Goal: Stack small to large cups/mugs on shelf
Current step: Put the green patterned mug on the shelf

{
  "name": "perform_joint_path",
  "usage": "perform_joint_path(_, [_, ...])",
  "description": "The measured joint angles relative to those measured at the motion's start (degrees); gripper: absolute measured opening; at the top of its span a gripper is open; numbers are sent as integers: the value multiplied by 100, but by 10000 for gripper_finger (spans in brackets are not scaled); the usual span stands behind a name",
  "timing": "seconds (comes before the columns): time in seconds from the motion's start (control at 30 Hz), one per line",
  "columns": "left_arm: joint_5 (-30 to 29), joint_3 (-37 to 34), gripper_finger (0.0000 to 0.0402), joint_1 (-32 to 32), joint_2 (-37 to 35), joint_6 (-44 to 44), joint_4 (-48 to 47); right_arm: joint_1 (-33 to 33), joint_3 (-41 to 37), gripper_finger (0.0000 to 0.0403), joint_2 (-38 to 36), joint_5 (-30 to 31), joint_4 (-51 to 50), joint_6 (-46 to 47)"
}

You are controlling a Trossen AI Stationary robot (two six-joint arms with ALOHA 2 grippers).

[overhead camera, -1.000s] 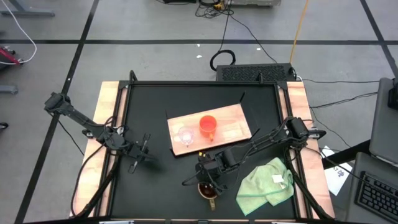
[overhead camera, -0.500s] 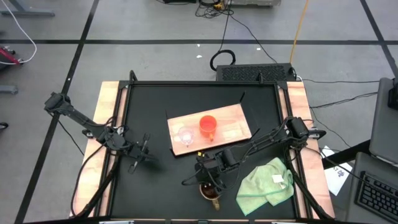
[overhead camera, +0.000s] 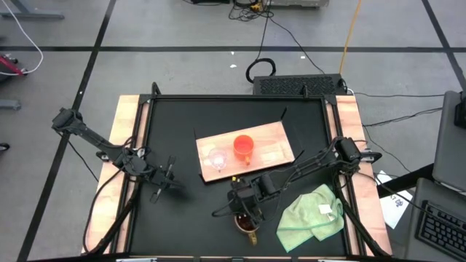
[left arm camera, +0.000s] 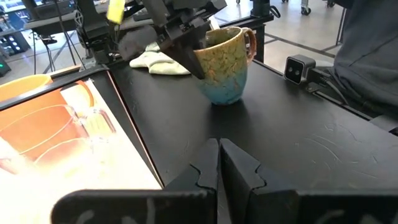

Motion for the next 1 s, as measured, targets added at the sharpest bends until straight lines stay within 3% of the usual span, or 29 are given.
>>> perform_joint_path(0.37, [0, 0, 19, -13, 0, -4, 7, -3, 852, 32, 0, 184, -1154, 181])
perform_joint_path(1.0, [0, -1, 19, -13, 2, -7, 8, 53, 933, 31, -87, 158, -1721, 181])
